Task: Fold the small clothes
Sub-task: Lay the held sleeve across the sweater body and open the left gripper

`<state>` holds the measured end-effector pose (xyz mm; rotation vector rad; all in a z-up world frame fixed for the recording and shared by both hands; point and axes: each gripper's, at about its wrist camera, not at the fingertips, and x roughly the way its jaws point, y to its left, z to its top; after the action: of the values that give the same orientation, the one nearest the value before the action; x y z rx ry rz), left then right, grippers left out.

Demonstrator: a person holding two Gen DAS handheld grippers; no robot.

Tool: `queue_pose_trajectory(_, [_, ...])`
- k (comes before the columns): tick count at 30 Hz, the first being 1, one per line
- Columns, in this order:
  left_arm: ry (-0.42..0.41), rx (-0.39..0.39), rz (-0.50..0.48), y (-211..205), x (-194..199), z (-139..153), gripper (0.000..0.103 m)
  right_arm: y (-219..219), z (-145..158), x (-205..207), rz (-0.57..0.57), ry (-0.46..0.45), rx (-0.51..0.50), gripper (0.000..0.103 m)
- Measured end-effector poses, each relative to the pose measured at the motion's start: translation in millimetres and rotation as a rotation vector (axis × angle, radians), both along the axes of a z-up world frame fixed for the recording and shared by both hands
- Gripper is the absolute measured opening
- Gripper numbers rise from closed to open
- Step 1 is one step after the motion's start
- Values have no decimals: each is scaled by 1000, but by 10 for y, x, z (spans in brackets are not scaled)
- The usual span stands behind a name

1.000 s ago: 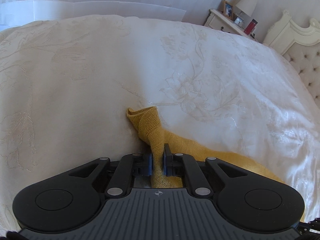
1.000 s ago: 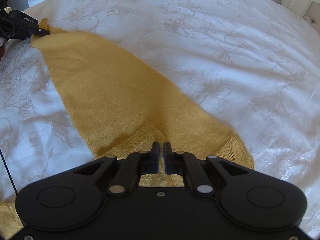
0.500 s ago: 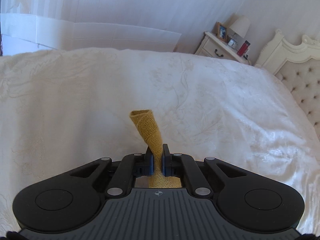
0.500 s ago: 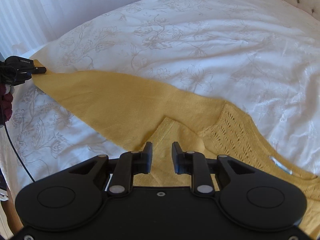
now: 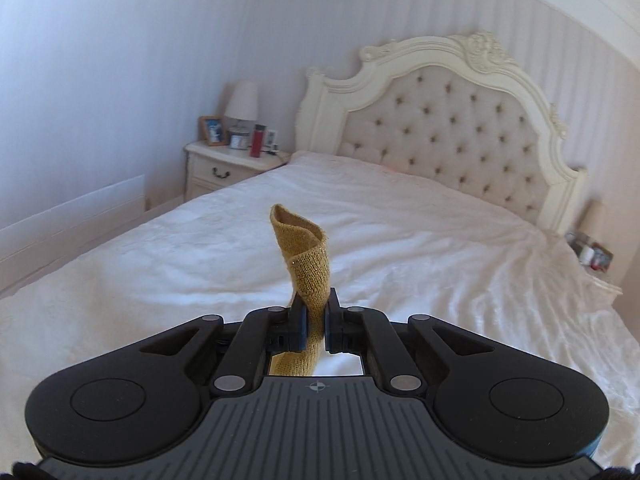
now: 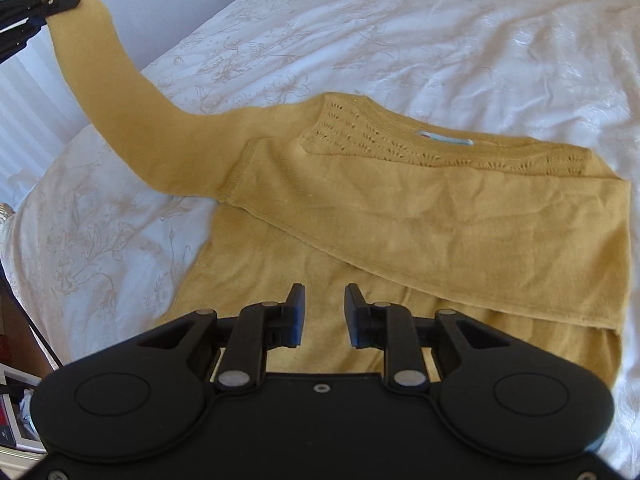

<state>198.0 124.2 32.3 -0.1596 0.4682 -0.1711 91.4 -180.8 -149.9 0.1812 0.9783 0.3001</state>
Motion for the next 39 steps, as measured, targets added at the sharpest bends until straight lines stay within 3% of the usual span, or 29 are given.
queue_pose_trajectory(3, [17,-10,-116,-688,-12,-102,7,-286,21,-183,-47,-5,13,34])
queue_pose_trajectory(7, [101,-23,-264,-1542,1,-482,8,-615,49,-423,-116,-10,33,35])
queue_pose_trajectory(9, [181,-6,-350,-1921,22,-731,18,-732,27,-499,-139,-4,36,35])
queue_pose_trajectory(10, [234,1,-391,-2103,34,-862,28,-776,4,-536,-151,6,35,35])
queue_pose_trajectory(12, [318,4,-462,-2357,-47,-1047,30,-844,-33,-579,-174,27,30,35])
queue_pose_trajectory(14, [344,15,-507,-2503,-178,-1120,32,-902,-57,-608,-194,40,29,35])
queue_pose_trajectory(19, [323,84,-566,-2431,-416,-1160,45,-1025,-68,-577,-250,46,33,35])
queue_pose_trajectory(25, [415,201,-407,-1917,-189,-1460,46,-1166,-63,-243,-330,34,53,42])
queue_pose_trajectory(28, [496,202,-291,-1493,-40,-1647,46,-1216,-47,-25,-353,28,57,42])
queue_pose_trajectory(32, [568,204,-170,-1028,3,-1852,46,-1288,-81,246,-377,34,77,56])
queue_pose_trajectory(34, [608,188,-132,-873,14,-1967,48,-1316,-149,374,-389,52,77,57])
queue_pose_trajectory(39, [693,142,-88,-640,36,-2214,57,-1411,-386,604,-414,114,125,69])
